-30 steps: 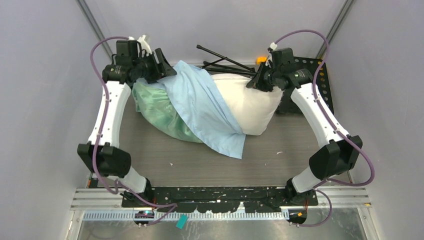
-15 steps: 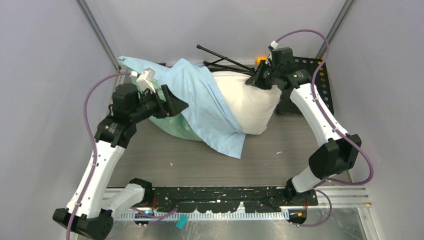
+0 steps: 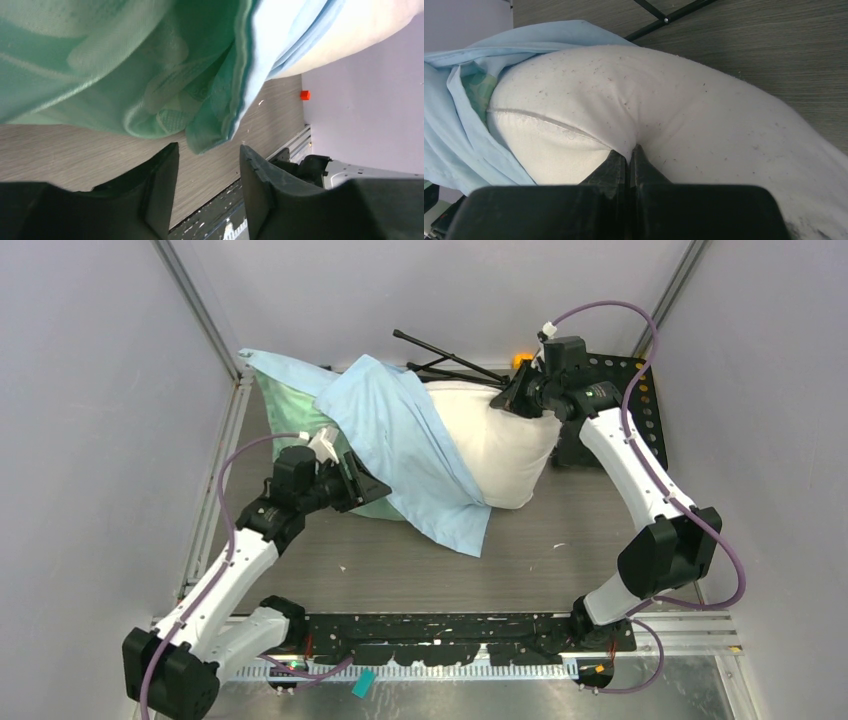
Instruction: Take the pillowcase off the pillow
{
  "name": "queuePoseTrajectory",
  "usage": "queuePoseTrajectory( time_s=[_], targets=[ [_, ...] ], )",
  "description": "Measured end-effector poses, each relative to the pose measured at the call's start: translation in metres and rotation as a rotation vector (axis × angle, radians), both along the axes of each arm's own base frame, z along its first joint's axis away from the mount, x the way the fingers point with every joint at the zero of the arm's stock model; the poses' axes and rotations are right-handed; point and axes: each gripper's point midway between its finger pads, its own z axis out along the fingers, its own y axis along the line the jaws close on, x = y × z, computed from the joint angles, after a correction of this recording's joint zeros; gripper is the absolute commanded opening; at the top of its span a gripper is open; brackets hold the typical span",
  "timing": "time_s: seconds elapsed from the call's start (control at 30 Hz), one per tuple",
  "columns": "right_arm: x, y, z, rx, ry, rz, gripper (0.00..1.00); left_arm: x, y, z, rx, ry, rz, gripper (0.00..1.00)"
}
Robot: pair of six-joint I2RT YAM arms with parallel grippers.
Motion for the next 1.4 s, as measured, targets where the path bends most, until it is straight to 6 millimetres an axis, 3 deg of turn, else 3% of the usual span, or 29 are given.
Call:
queuePoseTrajectory(
  time_s=[0.1, 0.23, 0.33, 0.47, 0.67, 0.77, 0.93, 1.07, 1.23, 1.27, 1.37, 1.4],
  targets=[
    [0.0, 0.0, 0.0, 0.001, -0.002, 0.0, 0.0, 0.007, -0.006, 0.001, -0.026, -0.005, -0.002, 0.29],
    [-0.002, 0.0, 0.0, 0.004, -0.005, 0.002, 0.0, 0.016, -0.013, 0.0, -0.042, -0.013, -0.009, 0.0],
    [-0.004, -0.001, 0.001, 0.004, -0.008, 0.002, 0.0, 0.02, -0.008, -0.007, 0.011, -0.016, -0.001, 0.0],
    [-0.008, -0.007, 0.004, -0.022, -0.023, -0.009, 0.0, 0.032, 0.017, -0.003, 0.163, -0.044, 0.067, 0.0],
    [-0.017, -0.026, 0.015, -0.074, -0.024, -0.038, 0.0, 0.062, 0.094, 0.042, 0.289, -0.115, 0.273, 0.0],
    [-0.021, -0.047, 0.019, -0.095, -0.011, -0.092, 0.0, 0.068, 0.135, 0.078, 0.344, -0.158, 0.384, 0.0],
    [-0.034, -0.078, 0.032, -0.128, -0.019, -0.189, 0.0, 0.07, 0.162, 0.125, 0.393, -0.241, 0.444, 0.0],
    [-0.039, -0.084, 0.05, -0.141, -0.061, -0.207, 0.0, 0.072, 0.18, 0.123, 0.42, -0.183, 0.47, 0.0],
    [-0.038, -0.084, 0.043, -0.167, -0.039, -0.174, 0.19, 0.082, 0.166, 0.115, 0.315, -0.136, 0.402, 0.0],
    [-0.036, -0.084, 0.038, -0.171, -0.023, -0.166, 0.28, 0.085, 0.159, 0.115, 0.28, -0.139, 0.377, 0.0],
    [-0.027, -0.089, 0.021, -0.193, 0.019, -0.161, 0.68, 0.093, 0.137, 0.103, 0.194, -0.125, 0.304, 0.0],
    [-0.025, -0.092, 0.018, -0.197, 0.025, -0.165, 0.74, 0.095, 0.129, 0.095, 0.179, -0.108, 0.281, 0.0]
  ],
)
